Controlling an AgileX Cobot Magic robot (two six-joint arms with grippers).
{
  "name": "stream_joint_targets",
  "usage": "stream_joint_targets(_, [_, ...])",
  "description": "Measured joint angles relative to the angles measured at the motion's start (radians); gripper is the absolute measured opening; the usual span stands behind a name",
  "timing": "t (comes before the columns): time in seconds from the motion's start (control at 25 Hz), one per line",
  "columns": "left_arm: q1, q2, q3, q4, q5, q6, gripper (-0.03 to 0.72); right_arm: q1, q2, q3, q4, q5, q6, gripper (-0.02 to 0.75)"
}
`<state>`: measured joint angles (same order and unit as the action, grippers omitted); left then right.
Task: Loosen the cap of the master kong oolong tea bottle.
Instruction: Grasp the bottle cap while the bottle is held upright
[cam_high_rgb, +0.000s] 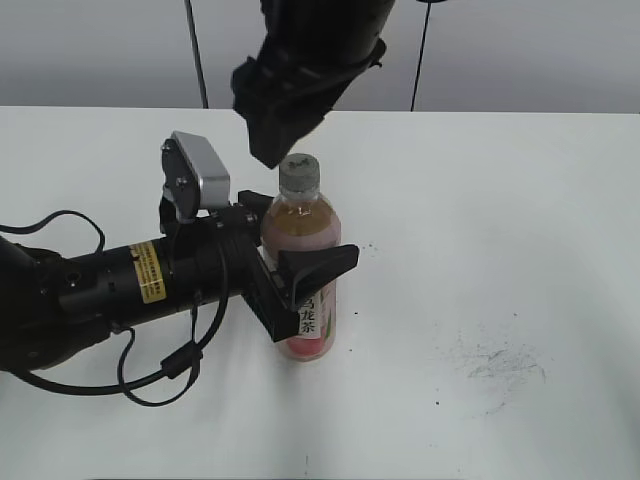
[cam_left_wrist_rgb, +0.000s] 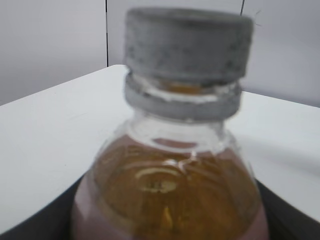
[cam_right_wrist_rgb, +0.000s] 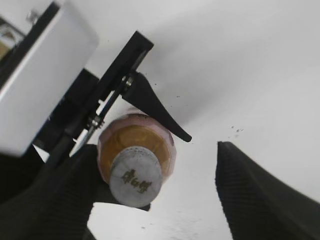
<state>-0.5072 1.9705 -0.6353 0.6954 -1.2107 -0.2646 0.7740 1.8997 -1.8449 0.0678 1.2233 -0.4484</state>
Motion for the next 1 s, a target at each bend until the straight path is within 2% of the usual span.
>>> stream_joint_targets(0.12, [0.0,0.0,0.0,-0.002,0.0,0.0,0.445,0.0,0.0,-0.019,0.002,0.0,0.237,0.531])
stream_joint_targets(0.44, [0.0,0.0,0.0,-0.004,0.0,-0.001,0.445,0.0,0.005,-0.02,0.056,0.0,0.497,0.503])
stream_joint_targets(0.84, [0.0,0.0,0.0,-0.004,0.0,-0.001,0.445,0.0,0.005,0.004,0.042,0.0,0.581,0.498])
stream_joint_targets(1.0, [0.0,0.0,0.0,-0.004,0.0,-0.001,0.445,0.0,0.005,0.042,0.04,0.0,0.585,0.47])
